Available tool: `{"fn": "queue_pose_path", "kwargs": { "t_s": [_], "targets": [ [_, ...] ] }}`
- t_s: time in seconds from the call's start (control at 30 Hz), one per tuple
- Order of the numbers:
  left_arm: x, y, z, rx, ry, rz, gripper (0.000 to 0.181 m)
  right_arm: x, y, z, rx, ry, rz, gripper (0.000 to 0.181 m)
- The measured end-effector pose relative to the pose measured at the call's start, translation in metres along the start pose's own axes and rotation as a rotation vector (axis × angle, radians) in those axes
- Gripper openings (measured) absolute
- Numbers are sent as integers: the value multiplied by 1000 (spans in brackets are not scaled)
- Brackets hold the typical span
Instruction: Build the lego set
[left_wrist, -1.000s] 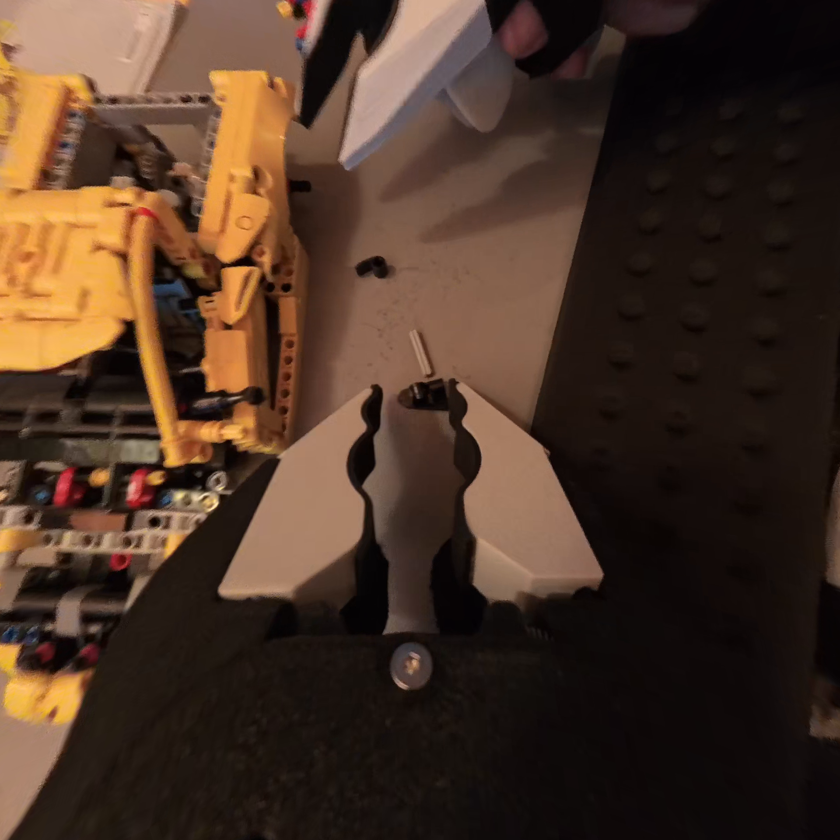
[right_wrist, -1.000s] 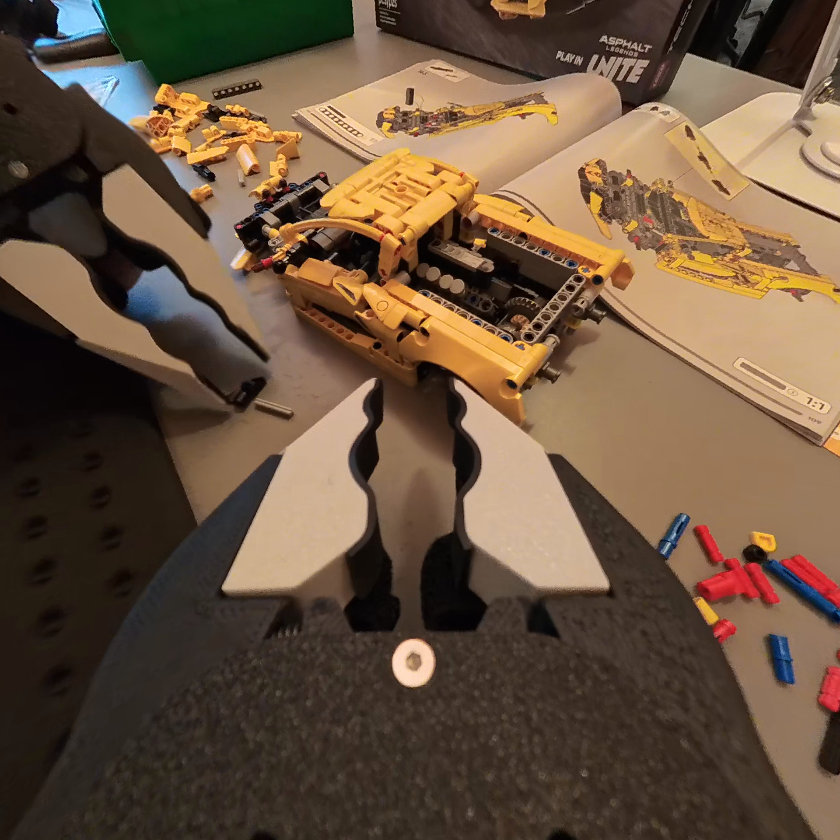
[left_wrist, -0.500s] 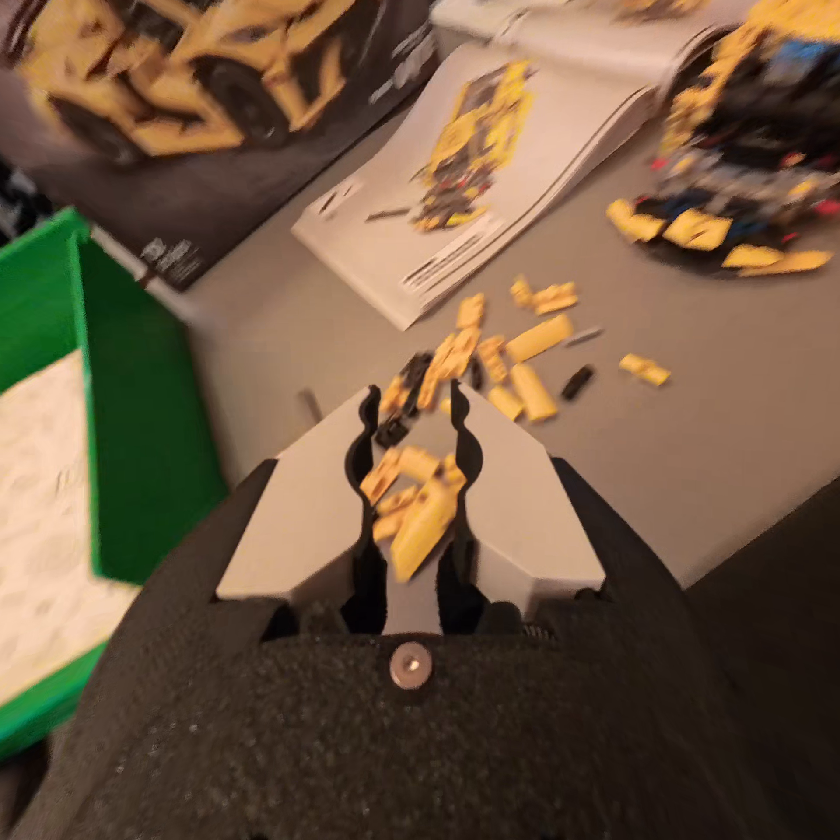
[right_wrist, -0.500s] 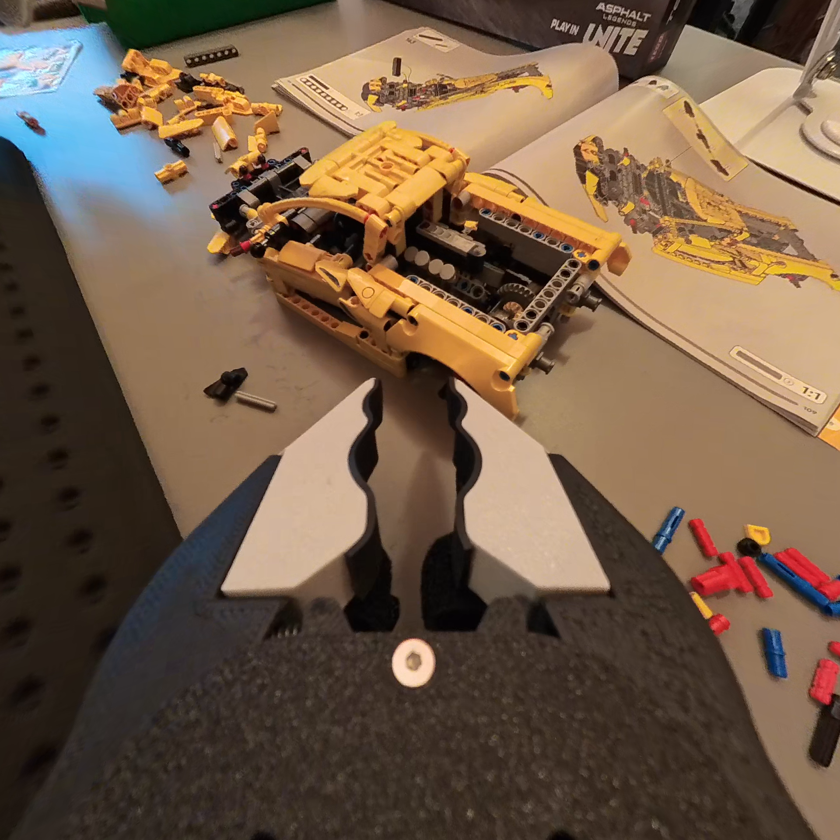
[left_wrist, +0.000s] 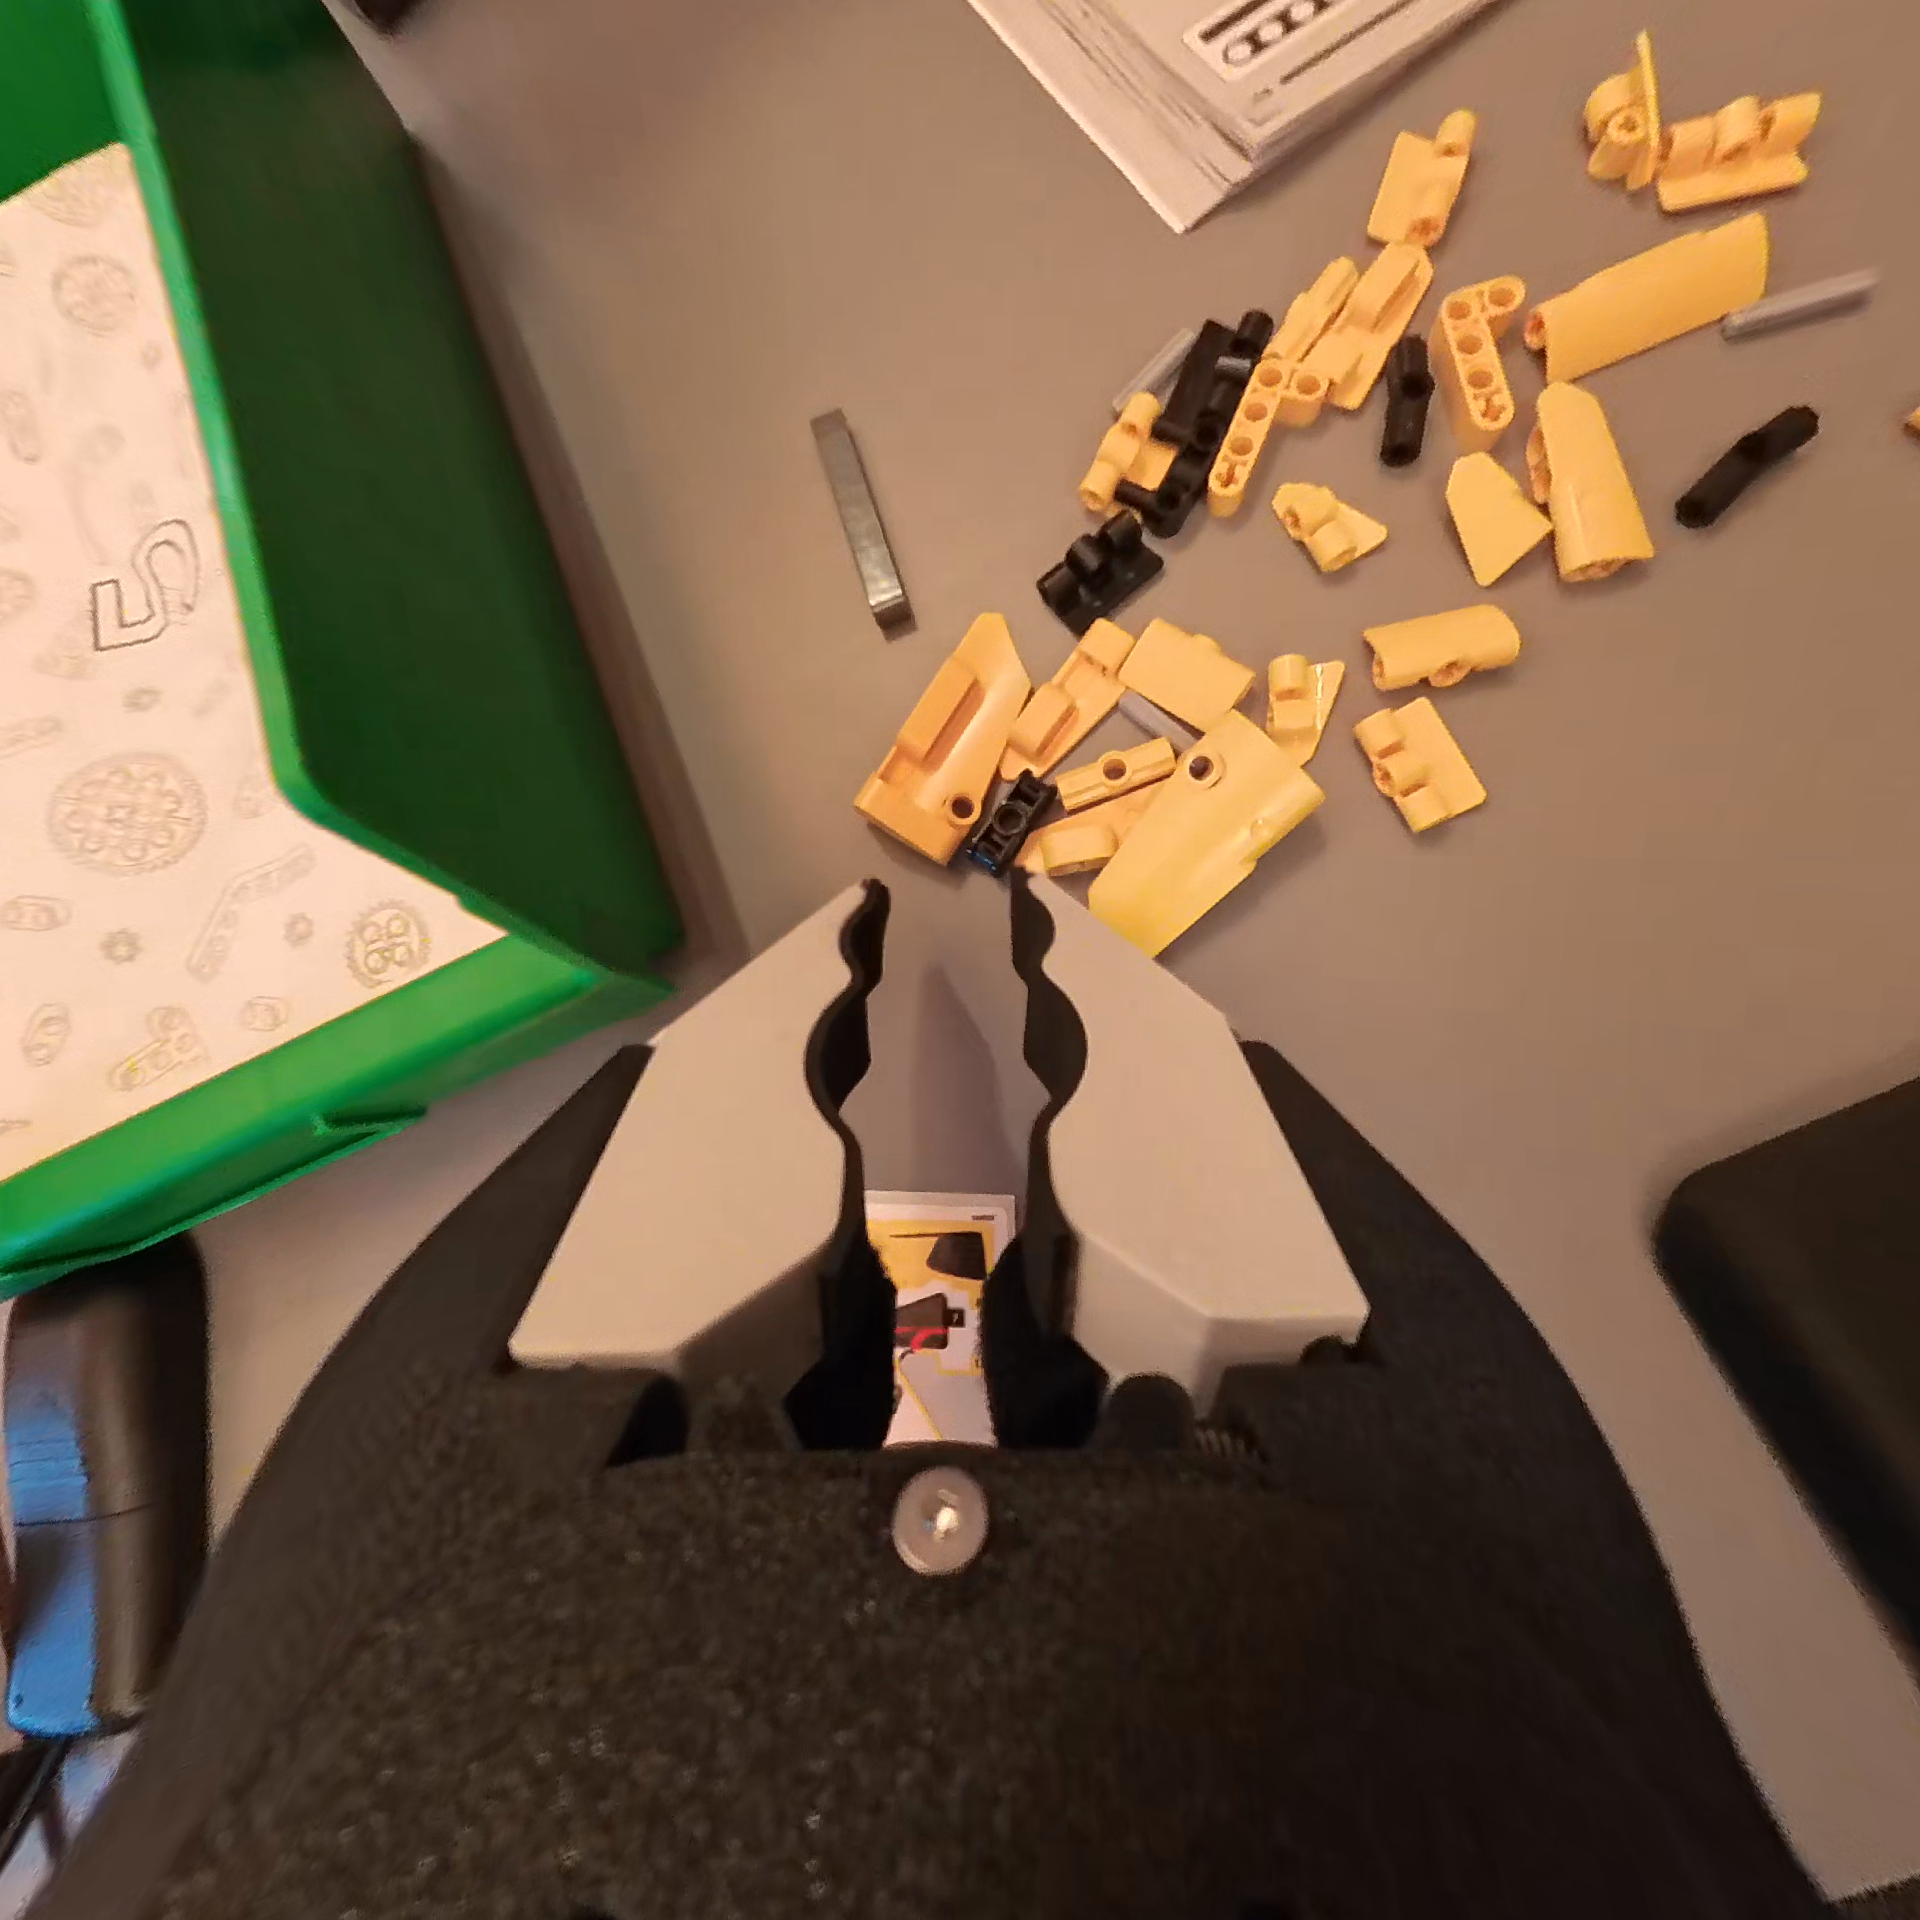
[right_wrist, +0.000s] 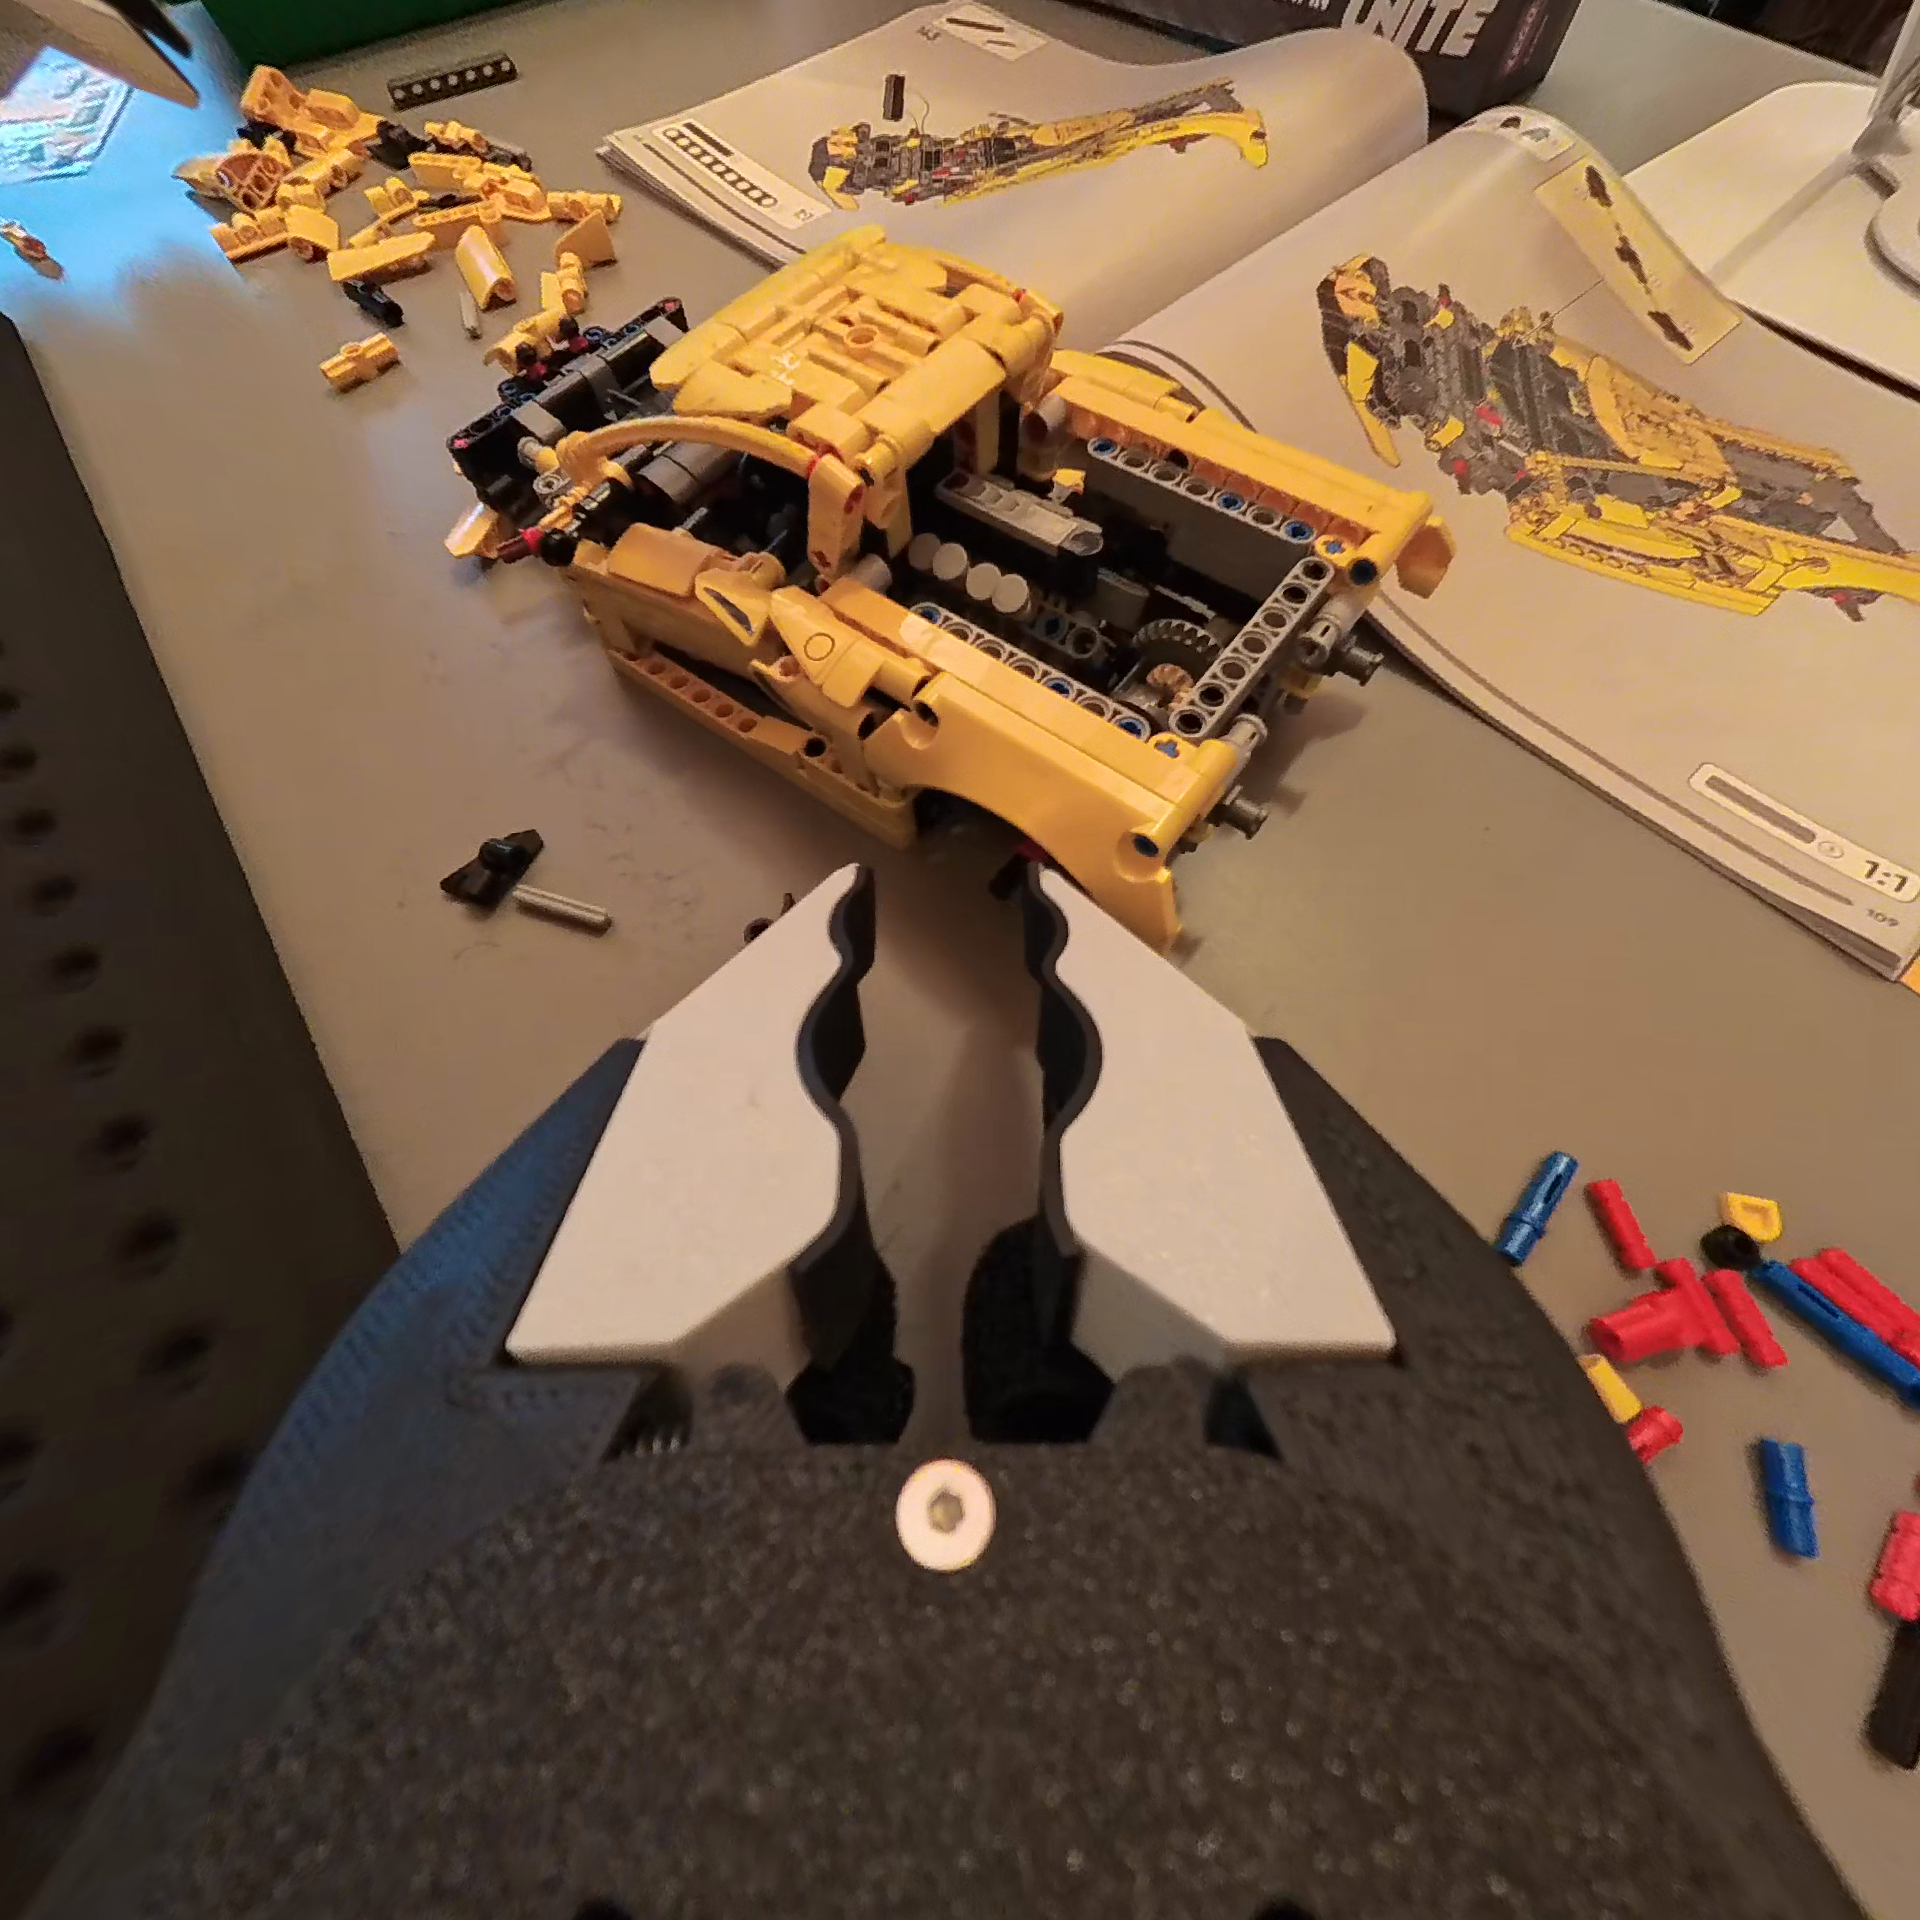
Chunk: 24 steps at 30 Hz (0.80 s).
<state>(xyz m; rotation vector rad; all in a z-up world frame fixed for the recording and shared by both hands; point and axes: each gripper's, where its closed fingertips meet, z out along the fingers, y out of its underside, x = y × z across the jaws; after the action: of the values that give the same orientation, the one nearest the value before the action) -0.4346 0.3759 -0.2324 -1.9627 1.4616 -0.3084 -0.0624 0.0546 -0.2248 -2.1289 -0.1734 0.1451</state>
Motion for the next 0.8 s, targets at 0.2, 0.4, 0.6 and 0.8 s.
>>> {"fn": "queue_pose_path", "kwargs": {
  "t_s": [0.2, 0.4, 0.6, 0.8],
  "targets": [
    [38, -31, 11, 80, 149, 27, 24, 0, 1, 0, -3, 4, -5, 27],
    [51, -56, 35, 76, 196, 130, 24, 0, 1, -1, -2, 7, -9, 27],
    [100, -51, 27, -8, 538, 134, 26, 0, 0, -1, 2, 7, -8, 27],
    [47, -63, 39, 62, 282, 77, 26, -1, 1, 0, -6, -3, -3, 27]
  ]
}}
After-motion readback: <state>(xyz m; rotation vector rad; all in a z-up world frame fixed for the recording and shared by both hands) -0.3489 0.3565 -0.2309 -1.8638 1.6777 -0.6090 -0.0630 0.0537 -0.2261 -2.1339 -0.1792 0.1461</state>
